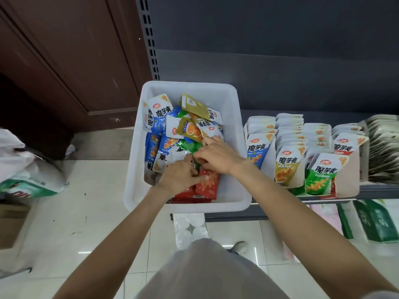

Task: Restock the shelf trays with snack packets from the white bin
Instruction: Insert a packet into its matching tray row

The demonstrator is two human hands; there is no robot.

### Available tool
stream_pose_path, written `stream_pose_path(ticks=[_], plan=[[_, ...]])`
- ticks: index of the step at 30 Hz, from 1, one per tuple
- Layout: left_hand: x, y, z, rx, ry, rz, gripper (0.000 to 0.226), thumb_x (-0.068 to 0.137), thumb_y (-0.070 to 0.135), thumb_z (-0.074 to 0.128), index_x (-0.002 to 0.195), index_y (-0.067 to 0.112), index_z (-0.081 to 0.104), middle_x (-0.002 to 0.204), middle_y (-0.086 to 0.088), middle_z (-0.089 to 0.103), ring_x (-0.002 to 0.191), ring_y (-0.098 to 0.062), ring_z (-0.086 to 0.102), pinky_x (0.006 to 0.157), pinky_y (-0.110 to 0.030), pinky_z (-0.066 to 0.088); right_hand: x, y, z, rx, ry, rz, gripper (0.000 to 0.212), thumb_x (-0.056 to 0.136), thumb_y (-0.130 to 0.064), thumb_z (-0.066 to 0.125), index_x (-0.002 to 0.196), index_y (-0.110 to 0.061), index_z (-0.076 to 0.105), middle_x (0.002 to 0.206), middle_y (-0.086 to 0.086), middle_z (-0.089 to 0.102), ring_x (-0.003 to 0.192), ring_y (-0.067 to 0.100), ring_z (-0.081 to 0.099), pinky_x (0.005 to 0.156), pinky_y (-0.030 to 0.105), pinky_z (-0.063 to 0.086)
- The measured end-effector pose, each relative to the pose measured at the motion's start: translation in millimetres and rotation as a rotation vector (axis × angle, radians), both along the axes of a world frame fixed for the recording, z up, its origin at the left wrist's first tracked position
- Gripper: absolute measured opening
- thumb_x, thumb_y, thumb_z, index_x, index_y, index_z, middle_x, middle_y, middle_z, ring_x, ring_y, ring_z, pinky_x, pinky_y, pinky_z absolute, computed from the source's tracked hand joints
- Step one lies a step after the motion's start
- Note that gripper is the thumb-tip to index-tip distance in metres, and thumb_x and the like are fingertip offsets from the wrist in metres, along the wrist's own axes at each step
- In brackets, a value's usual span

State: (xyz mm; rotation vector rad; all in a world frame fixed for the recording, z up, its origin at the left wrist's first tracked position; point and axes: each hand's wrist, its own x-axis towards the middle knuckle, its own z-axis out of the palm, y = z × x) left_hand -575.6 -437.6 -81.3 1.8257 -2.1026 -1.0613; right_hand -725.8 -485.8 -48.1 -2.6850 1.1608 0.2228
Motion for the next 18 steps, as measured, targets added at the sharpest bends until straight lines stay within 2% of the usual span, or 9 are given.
stream_pose_path(ticks=[3, 5, 7, 9, 11, 13, 16, 18], plan=[[1.6, -2.3, 1.6, -0.012, -0.022, 0.01, 0.044, 0.081, 0.032, 0.07, 0.118, 0.014, 0.054, 0.089, 0.001, 0.073, 0.09, -0.015, 0.066, 0.083, -0.027, 0.047, -2.8, 2.7, -1.5, 0.076, -0.217, -0.156, 0.011, 0.083, -0.023, 0.067, 0.081, -0.022, 0.057, 0.092, -0.005, 0.064, 0.095, 0.015, 0.041, 0.088, 0.035, 0.036], [10.8, -4.9, 10.4, -0.058, 0.019, 0.082, 0.029, 0.087, 0.024, 0.065, 0.114, 0.018, 0.063, 0.096, 0.002, 0.072, 0.091, -0.013, 0.066, 0.08, -0.022, 0.047, -7.3, 7.9, 0.4, 0.09, -0.456, -0.339, 0.008, 0.084, -0.017, 0.067, 0.09, -0.018, 0.062, 0.103, -0.002, 0.063, 0.105, 0.018, 0.046, 0.092, 0.039, 0.039], [26.4, -3.5, 20.0, -0.091, 0.14, 0.22, 0.02, 0.09, 0.02, 0.061, 0.11, 0.017, 0.065, 0.101, 0.001, 0.069, 0.09, -0.014, 0.065, 0.071, -0.023, 0.051, -12.7, 18.1, 7.8, 0.105, -0.672, -0.515, 0.015, 0.086, -0.013, 0.064, 0.101, -0.017, 0.062, 0.113, -0.001, 0.06, 0.113, 0.02, 0.047, 0.093, 0.036, 0.04], [41.3, 1.5, 29.4, -0.094, 0.316, 0.392, 0.014, 0.091, 0.016, 0.06, 0.104, 0.017, 0.064, 0.097, 0.0, 0.066, 0.087, -0.015, 0.064, 0.065, -0.023, 0.052, -18.4, 29.9, 17.0, 0.125, -0.806, -0.63, 0.025, 0.088, -0.013, 0.063, 0.112, -0.016, 0.058, 0.12, -0.003, 0.055, 0.115, 0.015, 0.047, 0.092, 0.027, 0.04], [50.9, 8.8, 38.6, -0.092, 0.421, 0.484, 0.011, 0.091, 0.017, 0.059, 0.102, 0.018, 0.063, 0.091, 0.004, 0.066, 0.083, -0.011, 0.064, 0.06, -0.018, 0.052, -23.6, 37.6, 23.4, 0.175, -0.895, -0.711, 0.033, 0.09, -0.015, 0.062, 0.122, -0.018, 0.054, 0.125, -0.003, 0.053, 0.113, 0.011, 0.049, 0.088, 0.016, 0.04], [53.2, 16.0, 47.4, -0.106, 0.445, 0.463, 0.009, 0.091, 0.018, 0.059, 0.099, 0.02, 0.061, 0.086, 0.014, 0.062, 0.079, -0.002, 0.061, 0.052, -0.008, 0.047, -28.1, 39.1, 27.9, 0.287, -0.958, -0.785, 0.04, 0.09, -0.021, 0.063, 0.128, -0.021, 0.049, 0.129, -0.004, 0.052, 0.112, 0.009, 0.051, 0.082, 0.009, 0.039], [48.3, 25.4, 58.6, -0.121, 0.497, 0.407, 0.009, 0.09, 0.019, 0.059, 0.091, 0.028, 0.061, 0.081, 0.023, 0.064, 0.077, 0.0, 0.063, 0.053, -0.007, 0.047, -35.3, 38.7, 35.1, 0.464, -0.99, -0.841, 0.05, 0.09, -0.027, 0.062, 0.135, -0.022, 0.042, 0.132, -0.002, 0.05, 0.111, 0.01, 0.052, 0.079, 0.011, 0.043], [37.8, 29.3, 65.5, -0.111, 0.524, 0.34, 0.015, 0.089, 0.021, 0.059, 0.089, 0.036, 0.06, 0.082, 0.024, 0.067, 0.082, 0.002, 0.065, 0.059, -0.012, 0.052, -43.4, 41.5, 42.2, 0.522, -1.013, -0.848, 0.053, 0.088, -0.031, 0.063, 0.136, -0.022, 0.041, 0.13, -0.003, 0.051, 0.11, 0.009, 0.053, 0.082, 0.016, 0.047]])
